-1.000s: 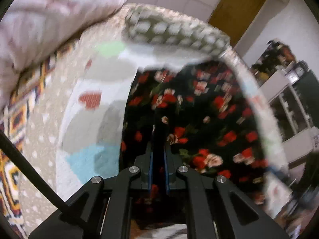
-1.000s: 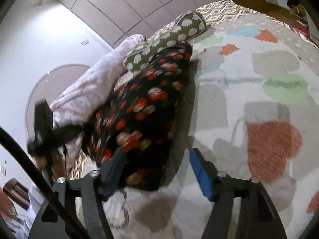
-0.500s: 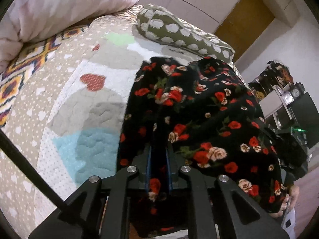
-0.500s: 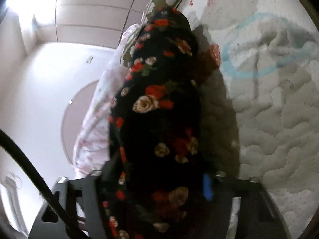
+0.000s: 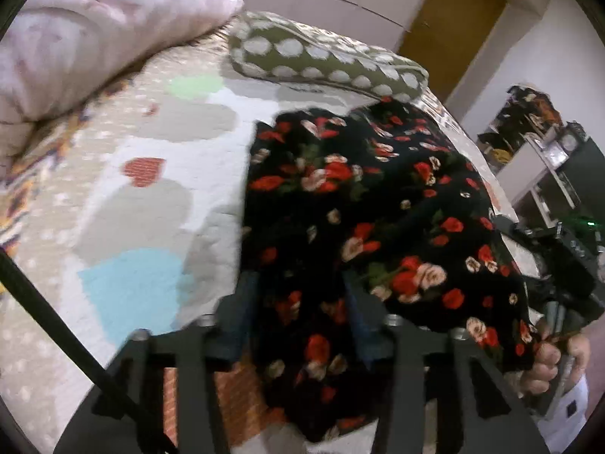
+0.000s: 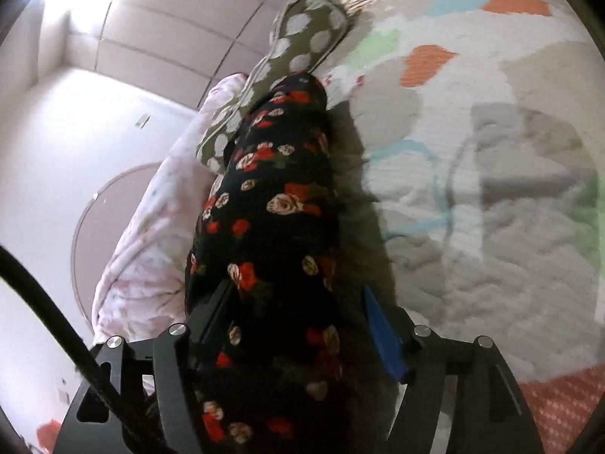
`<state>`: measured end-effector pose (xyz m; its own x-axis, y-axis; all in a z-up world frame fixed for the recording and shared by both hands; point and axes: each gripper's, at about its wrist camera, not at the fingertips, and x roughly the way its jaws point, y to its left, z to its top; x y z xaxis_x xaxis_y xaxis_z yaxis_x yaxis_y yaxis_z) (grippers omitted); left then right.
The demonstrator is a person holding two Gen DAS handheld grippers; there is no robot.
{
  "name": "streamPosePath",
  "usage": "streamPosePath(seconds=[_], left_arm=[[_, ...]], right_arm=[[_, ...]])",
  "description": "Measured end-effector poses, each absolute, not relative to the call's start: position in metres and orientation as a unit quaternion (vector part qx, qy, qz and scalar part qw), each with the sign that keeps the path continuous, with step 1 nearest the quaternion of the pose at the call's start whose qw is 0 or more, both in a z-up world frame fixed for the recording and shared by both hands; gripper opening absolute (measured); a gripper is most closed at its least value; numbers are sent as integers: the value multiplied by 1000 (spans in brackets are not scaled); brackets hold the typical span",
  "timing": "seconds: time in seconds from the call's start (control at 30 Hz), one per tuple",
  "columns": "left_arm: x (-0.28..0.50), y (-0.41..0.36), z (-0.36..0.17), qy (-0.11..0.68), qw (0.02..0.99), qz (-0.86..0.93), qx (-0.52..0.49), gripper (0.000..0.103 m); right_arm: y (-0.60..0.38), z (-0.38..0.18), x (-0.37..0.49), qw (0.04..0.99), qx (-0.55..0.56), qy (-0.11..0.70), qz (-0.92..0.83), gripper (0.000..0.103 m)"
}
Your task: Fold large clothes
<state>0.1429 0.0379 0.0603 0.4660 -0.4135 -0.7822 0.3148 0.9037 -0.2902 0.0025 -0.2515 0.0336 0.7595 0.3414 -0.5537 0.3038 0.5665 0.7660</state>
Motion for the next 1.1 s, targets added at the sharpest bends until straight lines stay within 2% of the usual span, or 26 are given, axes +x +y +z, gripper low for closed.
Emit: streamPosePath(seconds=[0.07,0.13,0.2,0.27,0.4,0.43,0.47,0.53,0.57,0.63,0.7,0.73,0.77,0.83,0.97,1.03,1.1], left_arm=[[131,51,70,464,857,-215,-58,52],[110,69,78,453,865,-205,-59,62],[93,86,79,445,872,-192,-60,70],[78,98,75,446,874,-183,-58,70],[44,125,55,458,875,-153,-46,70],[39,129,50,460,874,-149,-43,71],[33,135,41,465,873,-141,-36,71],[28,139,27,477,868,-133,-29,71],[27,142,19,485,864,-130,-31,71],[24,147,10,478,868,-130,-36,71],[20,145,9,464,875,-134,-29,81],[19,142,7,460,877,-137,-27,84],[18,139,4,453,880,-141,-20,90],[13,132,-1,443,886,-140,4,95],[12,127,-2,433,890,-143,15,98],[13,133,-2,430,889,-155,-8,99],[12,136,-3,425,891,-161,-19,100]], right_arm=[[-249,61,-10,843,430,324,-9,72],[-243,86,-19,864,402,303,-7,72],[-231,101,-20,872,392,291,18,66],[-216,102,-14,858,416,294,71,59],[-192,56,-13,804,477,328,136,57],[-189,40,-14,802,481,332,125,50],[-191,32,-19,801,487,327,115,31],[-201,19,-32,788,518,316,102,13],[-207,15,-37,778,535,316,92,12],[-209,25,-43,788,513,336,60,12],[-197,55,-44,824,437,360,21,13],[-191,65,-43,838,410,360,12,26],[-179,85,-42,860,370,351,5,46],[-155,114,-35,893,314,324,2,56],[-117,131,11,903,274,329,32,56],[-107,123,49,887,289,356,54,55],[-101,109,87,868,318,374,70,51]])
